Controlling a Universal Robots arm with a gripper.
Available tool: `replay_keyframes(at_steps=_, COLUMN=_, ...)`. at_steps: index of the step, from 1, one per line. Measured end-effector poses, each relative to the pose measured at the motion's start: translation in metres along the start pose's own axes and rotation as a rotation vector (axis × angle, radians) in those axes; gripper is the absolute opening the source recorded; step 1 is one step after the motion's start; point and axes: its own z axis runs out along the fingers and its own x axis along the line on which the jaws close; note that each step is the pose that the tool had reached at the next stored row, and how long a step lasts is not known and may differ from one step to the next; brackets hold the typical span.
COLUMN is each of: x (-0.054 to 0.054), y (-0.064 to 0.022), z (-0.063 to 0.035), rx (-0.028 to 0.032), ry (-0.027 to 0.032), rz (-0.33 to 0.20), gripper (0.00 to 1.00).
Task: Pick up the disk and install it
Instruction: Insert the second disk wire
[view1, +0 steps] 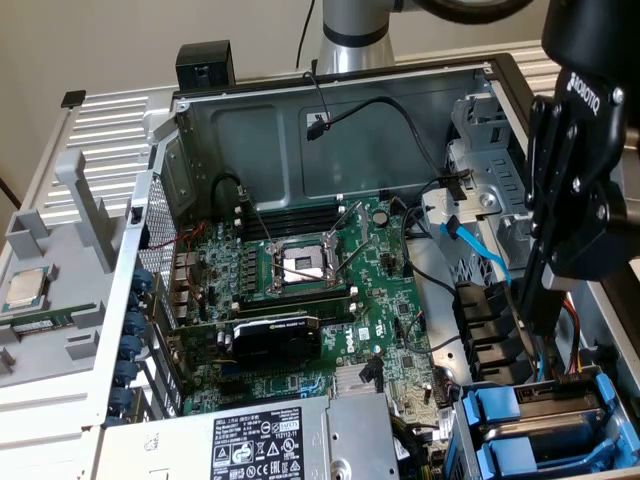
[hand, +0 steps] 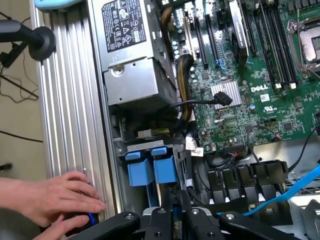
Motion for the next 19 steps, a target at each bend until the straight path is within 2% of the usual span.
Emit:
replay_keyframes(at_steps=1, x=0.0011, y=-0.0002, z=0.0002, rx=-0.0013, ry=-0.0069, rz=-0.001, gripper=0.16)
replay_keyframes(at_steps=2, x=0.0011, y=-0.0002, z=0.0003, rx=-0.0014, ry=-0.0075, rz=-0.001, gripper=0.16)
replay_keyframes(at_steps=19, x=0.0011, y=-0.0003, z=0.0003, rx=-0.0003, ry=-0.0069, rz=-0.006, gripper=0.16)
